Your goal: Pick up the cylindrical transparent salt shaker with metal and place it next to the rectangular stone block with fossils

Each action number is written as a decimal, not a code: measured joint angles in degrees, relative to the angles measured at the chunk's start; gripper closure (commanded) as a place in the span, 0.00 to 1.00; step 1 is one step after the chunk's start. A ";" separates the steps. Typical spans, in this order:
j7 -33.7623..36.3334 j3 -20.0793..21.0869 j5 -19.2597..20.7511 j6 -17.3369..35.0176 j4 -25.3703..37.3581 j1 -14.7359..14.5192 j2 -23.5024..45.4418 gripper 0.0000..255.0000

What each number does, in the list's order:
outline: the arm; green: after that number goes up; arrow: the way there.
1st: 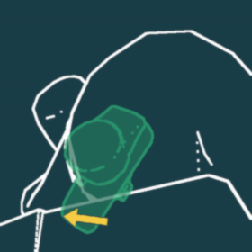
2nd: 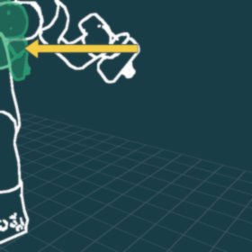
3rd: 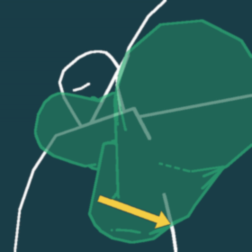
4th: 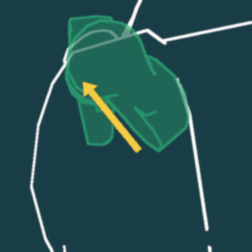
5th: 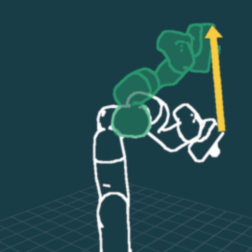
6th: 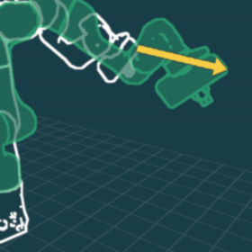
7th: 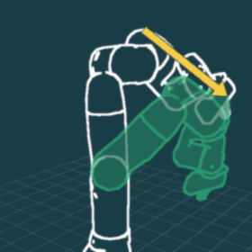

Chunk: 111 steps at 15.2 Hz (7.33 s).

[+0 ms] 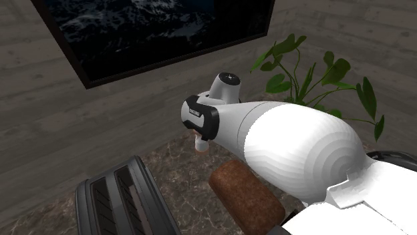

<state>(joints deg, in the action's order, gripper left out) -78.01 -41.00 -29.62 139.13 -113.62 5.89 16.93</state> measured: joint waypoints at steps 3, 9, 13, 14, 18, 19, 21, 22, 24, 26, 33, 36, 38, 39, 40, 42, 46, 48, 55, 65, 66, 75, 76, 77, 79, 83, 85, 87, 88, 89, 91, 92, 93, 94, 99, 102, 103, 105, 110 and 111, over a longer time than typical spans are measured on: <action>-0.02 0.01 -0.03 0.02 0.01 0.01 0.02 1.00; 1.95 -1.00 2.35 -1.97 0.87 -0.94 -1.68 1.00; 3.84 -2.01 4.80 -4.32 2.12 -1.69 -3.45 1.00; 4.30 -2.20 5.33 -5.01 2.64 -1.83 -3.76 1.00; 5.86 -2.89 7.29 -7.41 4.20 -2.32 -5.16 1.00; 6.26 -3.02 7.73 -7.96 4.59 -2.45 -5.46 1.00; 6.94 -3.35 8.66 -9.47 5.71 -2.57 -6.11 1.00; 7.38 -3.47 9.16 -10.00 6.02 -2.74 -6.50 1.00; 8.20 -3.65 10.03 -11.08 6.74 -3.04 -7.15 1.00; 8.63 -3.84 10.57 -12.52 8.02 -3.01 -7.45 1.00; 10.48 -4.33 12.56 -17.28 12.04 -3.26 -8.78 1.00; 10.97 -4.41 12.82 -19.26 14.10 -3.17 -8.74 1.00; 11.48 -4.56 13.48 -20.82 15.33 -3.24 -9.30 1.00; 11.71 -4.60 13.62 -21.65 16.15 -3.23 -9.36 1.00; 11.86 -4.64 13.72 -22.40 16.90 -3.19 -9.37 1.00; 12.03 -4.71 13.73 -23.82 18.43 -3.03 -9.22 1.00; 12.53 -4.86 13.87 -26.93 21.68 -2.77 -9.07 1.00; 12.49 -4.94 13.53 -28.45 23.53 -2.40 -8.55 1.00; 12.85 -5.31 13.65 -33.49 28.53 -1.73 -8.52 1.00; 11.69 -6.09 26.98 -31.76 13.66 -0.98 -27.35 1.00; 11.18 -6.20 28.07 -31.99 12.68 -0.35 -28.99 1.00; 6.42 -6.86 35.73 -35.13 6.46 5.76 -41.01 1.00; 5.68 -7.18 36.28 -35.66 6.28 6.36 -41.89 1.00; 5.21 -7.11 37.06 -35.75 5.34 7.17 -43.15 1.00; 3.39 -8.16 37.90 -36.88 5.50 8.15 -44.47 1.00; 0.05 -9.48 40.19 -39.10 4.96 10.81 -48.02 1.00; -1.97 -10.52 41.16 -40.63 5.53 11.91 -49.39 1.00; -4.32 -12.39 41.93 -41.48 6.13 12.49 -50.13 1.00; -5.22 -12.94 42.29 -42.02 6.42 12.85 -50.57 1.00; -6.43 -13.84 42.69 -42.67 7.00 13.12 -50.93 1.00; -8.71 -15.33 43.61 -43.93 7.79 13.94 -51.96 1.00; -9.65 -16.25 43.66 -44.78 9.05 13.70 -51.80 1.00; -10.80 -17.29 44.03 -45.06 9.43 13.78 -52.06 1.00; -12.06 -18.62 44.24 -45.75 10.58 13.49 -51.97 1.00; -18.48 -25.33 45.73 -49.02 16.00 12.06 -52.34 1.00; -21.84 -29.02 46.54 -51.41 19.89 10.73 -52.59 1.00; -22.30 -29.86 46.75 -51.24 20.06 10.31 -52.66 1.00; -22.68 -30.08 47.22 -50.31 18.79 10.84 -53.20 1.00; -22.86 -30.19 48.23 -47.18 14.65 12.25 -54.39 1.00; -22.74 -30.00 48.45 -46.32 13.42 12.75 -54.70 1.00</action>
<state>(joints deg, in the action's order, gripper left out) -100.75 -71.00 18.83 92.80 -100.20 18.64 -37.77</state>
